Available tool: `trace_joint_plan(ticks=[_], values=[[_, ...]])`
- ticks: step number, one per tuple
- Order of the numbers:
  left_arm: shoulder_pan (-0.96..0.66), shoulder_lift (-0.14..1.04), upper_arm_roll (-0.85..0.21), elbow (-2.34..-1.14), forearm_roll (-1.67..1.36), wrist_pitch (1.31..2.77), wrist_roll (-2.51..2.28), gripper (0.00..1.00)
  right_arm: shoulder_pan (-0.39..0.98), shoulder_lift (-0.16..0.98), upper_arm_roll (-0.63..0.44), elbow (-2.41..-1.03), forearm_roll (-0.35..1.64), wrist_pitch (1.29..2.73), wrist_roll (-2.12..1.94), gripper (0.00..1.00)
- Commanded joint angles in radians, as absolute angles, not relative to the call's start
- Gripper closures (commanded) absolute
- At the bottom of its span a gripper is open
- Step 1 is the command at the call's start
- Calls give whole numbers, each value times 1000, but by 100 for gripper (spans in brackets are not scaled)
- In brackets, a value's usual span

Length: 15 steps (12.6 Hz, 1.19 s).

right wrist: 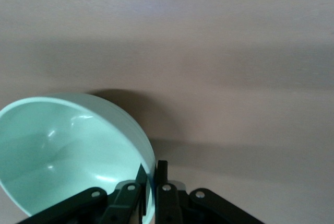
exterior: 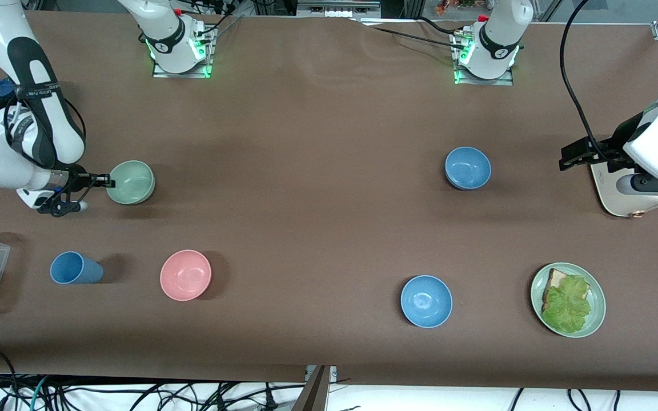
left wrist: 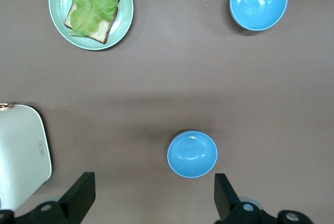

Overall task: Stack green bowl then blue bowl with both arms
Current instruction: 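Lift the green bowl with the right gripper and carry it toward the table middle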

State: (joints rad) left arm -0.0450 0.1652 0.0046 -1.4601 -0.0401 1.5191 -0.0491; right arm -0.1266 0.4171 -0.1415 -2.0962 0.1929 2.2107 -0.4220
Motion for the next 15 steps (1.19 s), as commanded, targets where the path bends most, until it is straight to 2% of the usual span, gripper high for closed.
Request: trace_joint_plan(ticks=[1,3,4,7,9,12,14,15], values=[[-46,183,5,-1422,-31,1502,-23,0,-126,439,-138,-2088,229,2200,-442,100],[-46,183,5,-1422,-31,1502,-23,0,-123,431,-135,-2066,229,2191,-442,100],[-45,184,5,-1422,-32,1502,-23,0,-124,430,-135,-2037,229,2142,-440,100],[-43,184,5,-1422,-47,1502,-25,0,-118,423,-129,-1863,229,1851,-382,100],[-41,186,6,-1422,-54,1502,-23,0,-101,420,-74,-1766,230,1683,-252,100],[-40,196,5,-1422,-54,1502,-23,0,-91,394,119,-1763,253,1677,10,100],[-38,199,6,-1424,-54,1502,-23,0,-34,406,219,-1761,273,1756,281,100],[-38,199,5,-1424,-52,1502,-23,0,33,422,225,-1763,273,1811,357,100]])
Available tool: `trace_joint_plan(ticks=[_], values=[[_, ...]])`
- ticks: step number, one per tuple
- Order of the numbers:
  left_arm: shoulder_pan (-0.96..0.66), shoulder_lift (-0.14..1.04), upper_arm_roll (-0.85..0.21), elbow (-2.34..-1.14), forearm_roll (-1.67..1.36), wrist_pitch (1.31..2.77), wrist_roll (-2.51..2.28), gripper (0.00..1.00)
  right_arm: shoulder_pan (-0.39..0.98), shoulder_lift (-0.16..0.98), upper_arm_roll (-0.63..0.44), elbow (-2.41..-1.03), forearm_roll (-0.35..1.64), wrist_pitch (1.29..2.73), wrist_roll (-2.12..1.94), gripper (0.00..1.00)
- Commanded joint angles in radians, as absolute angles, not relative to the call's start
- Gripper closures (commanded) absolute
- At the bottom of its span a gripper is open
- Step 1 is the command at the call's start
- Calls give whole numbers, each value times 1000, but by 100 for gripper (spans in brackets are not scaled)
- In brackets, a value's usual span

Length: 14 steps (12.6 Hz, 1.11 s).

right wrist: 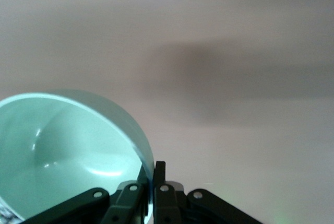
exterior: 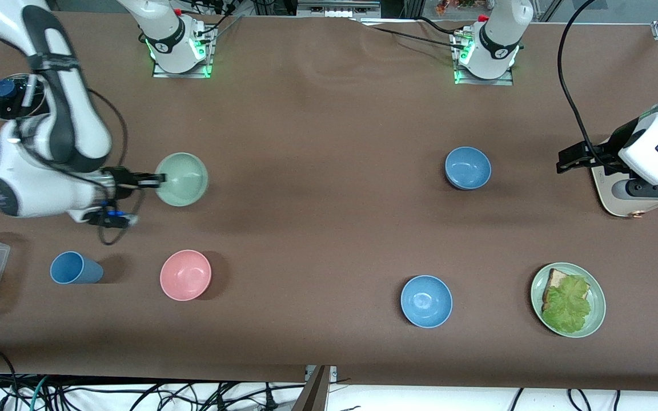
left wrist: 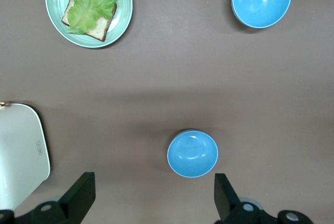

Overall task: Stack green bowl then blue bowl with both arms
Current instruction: 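Lift the green bowl with the right gripper and carry it toward the table middle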

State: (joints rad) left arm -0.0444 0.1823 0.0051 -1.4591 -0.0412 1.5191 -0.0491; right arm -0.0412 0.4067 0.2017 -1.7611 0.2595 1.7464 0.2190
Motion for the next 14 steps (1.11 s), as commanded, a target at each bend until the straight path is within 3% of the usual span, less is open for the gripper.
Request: trace_joint_plan(ticks=[1,5,9,10,14], values=[[-40,199,5,-1430,-52,1503,-21,0,110,452,224,-1763,275,1881,415,100],[-60,198,6,-1523,-72,1568,-20,0,336,580,225,-1761,272,2191,720,100],[-64,192,6,-1676,-75,1647,-11,0,440,656,225,-1758,273,2313,745,99],[-63,186,8,-1722,-77,1682,23,0,445,658,224,-1746,272,2315,759,1],[-55,164,11,-1915,-81,1830,87,3,436,582,216,-1701,272,2225,752,0]])
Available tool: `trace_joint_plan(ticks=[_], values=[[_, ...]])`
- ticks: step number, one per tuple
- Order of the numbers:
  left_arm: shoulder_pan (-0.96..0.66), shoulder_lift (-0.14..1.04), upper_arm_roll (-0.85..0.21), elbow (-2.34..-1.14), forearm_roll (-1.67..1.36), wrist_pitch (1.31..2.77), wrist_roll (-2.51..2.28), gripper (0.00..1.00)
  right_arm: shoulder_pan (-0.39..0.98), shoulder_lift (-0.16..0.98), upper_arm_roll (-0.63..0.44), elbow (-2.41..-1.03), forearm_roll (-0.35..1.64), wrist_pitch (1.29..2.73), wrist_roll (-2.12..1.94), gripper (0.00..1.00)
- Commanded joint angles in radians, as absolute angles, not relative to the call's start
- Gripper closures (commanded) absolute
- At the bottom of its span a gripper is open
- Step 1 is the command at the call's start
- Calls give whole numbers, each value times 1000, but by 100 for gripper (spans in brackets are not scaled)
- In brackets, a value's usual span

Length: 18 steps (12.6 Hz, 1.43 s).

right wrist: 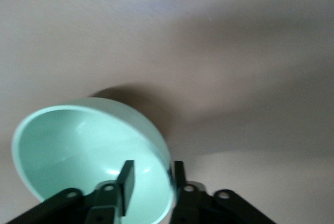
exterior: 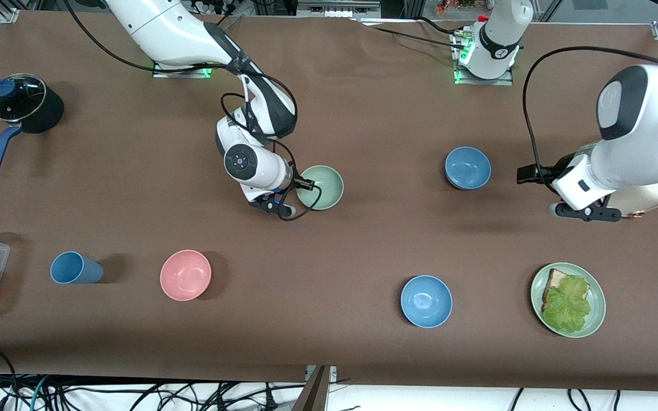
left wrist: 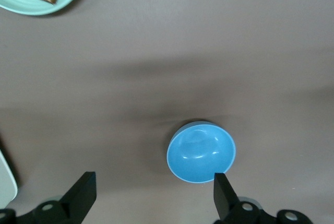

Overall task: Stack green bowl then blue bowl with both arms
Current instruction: 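Set the green bowl down, open the right gripper while the left gripper reaches out, then grasp the blue bowl rim with the left gripper while the right gripper withdraws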

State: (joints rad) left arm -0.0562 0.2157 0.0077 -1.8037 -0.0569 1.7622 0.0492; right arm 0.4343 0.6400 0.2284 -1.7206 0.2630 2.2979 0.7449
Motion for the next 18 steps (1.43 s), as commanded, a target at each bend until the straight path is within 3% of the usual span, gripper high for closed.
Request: trace_joint_plan(ticks=[1,4,6,8,10,13,14,16,17,18], values=[[-58,158,11,-1965,-80,1870,87,4,424,539,195,-1688,268,2157,747,0],[-57,143,11,-2158,-80,2082,91,5,403,398,47,-1616,259,1909,677,0],[-57,132,11,-2279,-80,2219,91,5,403,333,-111,-1562,255,1730,493,0],[-64,132,11,-2351,-80,2310,92,5,403,318,-316,-1485,258,1610,305,0],[-81,132,9,-2416,-81,2390,92,8,403,318,-457,-1393,238,1501,75,0],[-101,133,8,-2480,-95,2480,91,9,352,295,-470,-1339,176,1442,-20,0],[-104,136,6,-2496,-103,2503,91,17,280,267,-369,-1342,155,1445,-18,0],[-117,146,6,-2500,-124,2511,91,59,41,226,-98,-1342,52,1477,-11,0],[-117,147,6,-2500,-158,2511,91,87,-22,186,-18,-1371,37,1482,-15,0],[-118,147,6,-2500,-181,2510,91,100,-34,129,-5,-1466,20,1500,-2,0]])
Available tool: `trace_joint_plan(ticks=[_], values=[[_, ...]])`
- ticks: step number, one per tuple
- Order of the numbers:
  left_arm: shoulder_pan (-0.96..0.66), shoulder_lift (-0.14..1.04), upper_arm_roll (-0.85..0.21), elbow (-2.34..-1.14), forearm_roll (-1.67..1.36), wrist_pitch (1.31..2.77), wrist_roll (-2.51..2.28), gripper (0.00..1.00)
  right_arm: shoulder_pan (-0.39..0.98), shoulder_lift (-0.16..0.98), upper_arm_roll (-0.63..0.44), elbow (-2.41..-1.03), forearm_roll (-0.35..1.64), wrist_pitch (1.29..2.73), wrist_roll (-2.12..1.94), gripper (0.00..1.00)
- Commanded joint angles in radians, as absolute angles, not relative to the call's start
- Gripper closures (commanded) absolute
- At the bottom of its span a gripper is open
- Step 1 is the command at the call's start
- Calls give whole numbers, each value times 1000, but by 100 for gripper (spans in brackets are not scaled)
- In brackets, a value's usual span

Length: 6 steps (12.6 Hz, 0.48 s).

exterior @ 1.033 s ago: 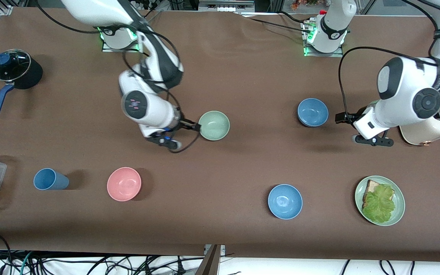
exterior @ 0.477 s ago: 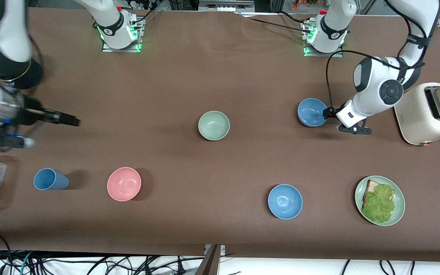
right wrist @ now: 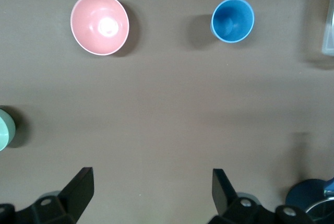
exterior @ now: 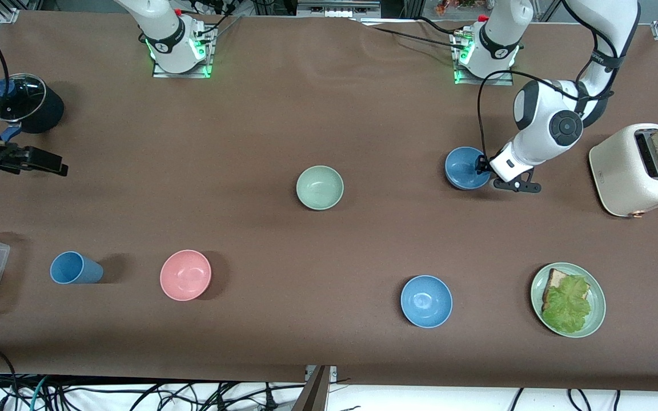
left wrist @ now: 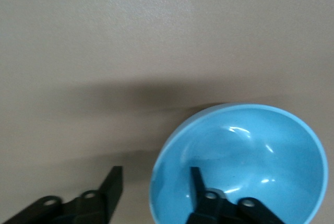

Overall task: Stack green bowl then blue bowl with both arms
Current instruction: 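Grasp the blue bowl rim with the left gripper while the right gripper withdraws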

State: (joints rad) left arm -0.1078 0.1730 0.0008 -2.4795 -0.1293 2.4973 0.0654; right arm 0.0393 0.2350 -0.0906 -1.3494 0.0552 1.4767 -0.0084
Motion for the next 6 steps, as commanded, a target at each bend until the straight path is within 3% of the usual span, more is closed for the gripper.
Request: trace_joint_plan(ticks=[1,3,4,6], values=[[-118,150,6,-2500,-183,2510,91,100,-52,68,0,-1568,26,1585,-2,0],[-118,155,6,-2497,-184,2505,91,100,-64,-90,11,-1821,28,1785,-2,0],[-118,153,6,-2491,-183,2500,89,100,-69,-109,12,-1854,26,1805,-3,0],[-120,134,2,-2459,-207,2458,84,100,-81,-65,57,-1778,18,1758,-15,0]])
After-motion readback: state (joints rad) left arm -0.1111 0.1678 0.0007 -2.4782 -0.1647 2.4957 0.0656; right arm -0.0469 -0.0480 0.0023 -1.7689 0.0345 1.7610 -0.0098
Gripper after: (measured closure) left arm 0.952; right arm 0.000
